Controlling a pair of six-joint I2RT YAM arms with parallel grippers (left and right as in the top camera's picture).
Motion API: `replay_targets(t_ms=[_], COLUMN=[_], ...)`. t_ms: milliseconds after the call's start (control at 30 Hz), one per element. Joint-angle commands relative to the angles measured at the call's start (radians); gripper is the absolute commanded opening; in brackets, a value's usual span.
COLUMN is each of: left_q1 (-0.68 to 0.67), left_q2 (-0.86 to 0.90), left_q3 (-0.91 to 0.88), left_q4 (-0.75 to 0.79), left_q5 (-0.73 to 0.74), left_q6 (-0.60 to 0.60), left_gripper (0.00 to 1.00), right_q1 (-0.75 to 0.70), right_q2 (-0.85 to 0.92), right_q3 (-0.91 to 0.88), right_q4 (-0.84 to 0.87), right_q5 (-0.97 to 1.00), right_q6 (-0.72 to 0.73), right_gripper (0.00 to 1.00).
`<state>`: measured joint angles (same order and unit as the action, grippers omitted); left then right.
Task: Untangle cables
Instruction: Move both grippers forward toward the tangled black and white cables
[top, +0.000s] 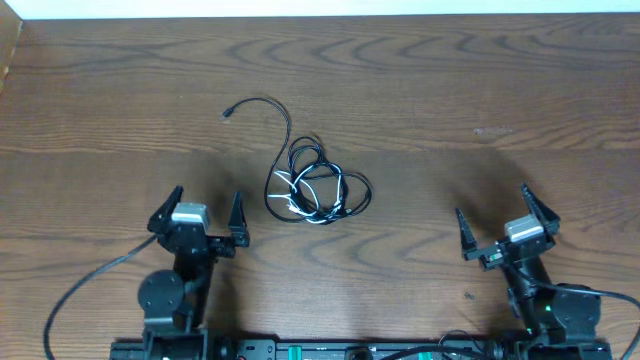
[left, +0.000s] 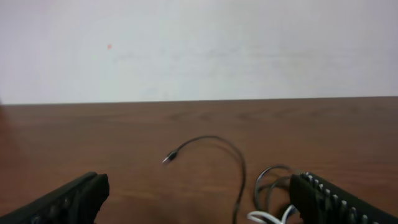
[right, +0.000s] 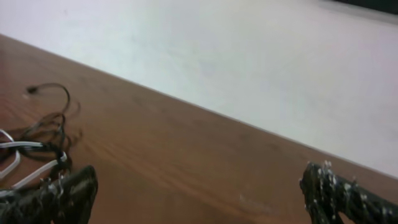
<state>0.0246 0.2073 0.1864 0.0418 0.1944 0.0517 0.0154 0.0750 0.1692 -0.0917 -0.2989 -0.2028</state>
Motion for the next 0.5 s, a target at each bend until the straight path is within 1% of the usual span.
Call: replay_targets(t_ms=[0, 200, 300, 467], left_q1=[0.004, 0.004, 0.004, 0.004], left_q2=[0.094, 0.318, 0.430, 0.612], left_q3=[0.105, 0.277, 0.362, 0.527], left_q4=[0.005, 0.005, -0.003, -0.079], left_q5=[0.053, 0.053, 0.061, 0.083], left_q6=[-0.003, 0.047, 0.050, 0.053], left_gripper=[0.98, 0.98, 0.98, 0.98], right_q1=[0.003, 0.003, 0.003, 0.003], right_q2=[0.069, 0.260, 0.365, 0.568], right_q3=[0.093, 0.238, 0.311, 0.451], right_q4=[-0.019, -0.019, -0.018, -0.019], right_q5=[-0.031, -0.089, -0.089, -0.102], right_q6=[0.016, 0.016, 0.015, 0.015], right_gripper=[0.99, 0.99, 0.99, 0.99])
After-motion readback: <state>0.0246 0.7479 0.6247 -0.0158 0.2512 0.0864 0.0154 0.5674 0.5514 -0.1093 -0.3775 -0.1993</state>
